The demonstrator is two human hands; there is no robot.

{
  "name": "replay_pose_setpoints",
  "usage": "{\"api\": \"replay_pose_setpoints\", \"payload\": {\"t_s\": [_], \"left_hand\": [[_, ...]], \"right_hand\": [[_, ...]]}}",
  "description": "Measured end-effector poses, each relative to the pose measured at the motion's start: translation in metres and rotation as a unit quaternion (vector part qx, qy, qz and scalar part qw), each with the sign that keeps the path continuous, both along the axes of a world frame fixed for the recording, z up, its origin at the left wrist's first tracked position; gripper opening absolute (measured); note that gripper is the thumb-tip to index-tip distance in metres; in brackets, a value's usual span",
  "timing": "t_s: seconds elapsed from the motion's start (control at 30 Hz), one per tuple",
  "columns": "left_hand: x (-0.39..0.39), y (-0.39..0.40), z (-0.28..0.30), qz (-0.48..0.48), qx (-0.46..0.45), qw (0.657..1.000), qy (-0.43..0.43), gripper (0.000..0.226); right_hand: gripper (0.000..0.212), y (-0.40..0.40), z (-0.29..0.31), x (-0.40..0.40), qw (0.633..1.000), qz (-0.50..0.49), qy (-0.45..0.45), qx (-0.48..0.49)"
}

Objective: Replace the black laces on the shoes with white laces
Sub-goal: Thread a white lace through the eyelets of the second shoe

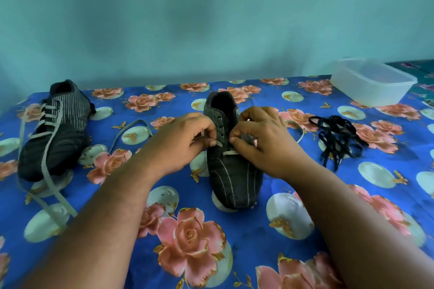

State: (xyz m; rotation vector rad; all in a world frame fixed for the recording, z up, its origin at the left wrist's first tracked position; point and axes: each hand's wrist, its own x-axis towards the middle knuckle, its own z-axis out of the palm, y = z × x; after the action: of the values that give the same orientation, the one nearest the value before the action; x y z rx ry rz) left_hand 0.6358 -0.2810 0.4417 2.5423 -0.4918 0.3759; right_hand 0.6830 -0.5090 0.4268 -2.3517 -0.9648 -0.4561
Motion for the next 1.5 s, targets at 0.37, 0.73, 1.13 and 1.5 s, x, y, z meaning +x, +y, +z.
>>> {"api": "replay_pose_setpoints", "payload": {"t_s": [0.37,0.73,1.13,1.5], "left_hand": [[-0.003,0.0,0.001,0.014,-0.128,0.978,0.167,0.004],[0.002,-0.008,0.001,0.096,-0.17,0.949,0.249,0.045],[-0.004,-0.008,0.005,0.054,-0.19,0.963,0.185,0.028],[-0.005,-0.016,0.003,0.144,-0.169,0.967,0.125,0.037]], "right_hand": [[0.02,0.002,0.011,-0.004,0.996,-0.043,0.041,-0.073],[0.02,0.007,0.014,-0.006,0.976,-0.015,0.213,-0.034],[0.017,0.011,0.006,-0.008,0.983,-0.029,0.18,0.034],[0.01,-0.039,0.013,0.02,0.956,-0.099,0.172,0.217]]}}
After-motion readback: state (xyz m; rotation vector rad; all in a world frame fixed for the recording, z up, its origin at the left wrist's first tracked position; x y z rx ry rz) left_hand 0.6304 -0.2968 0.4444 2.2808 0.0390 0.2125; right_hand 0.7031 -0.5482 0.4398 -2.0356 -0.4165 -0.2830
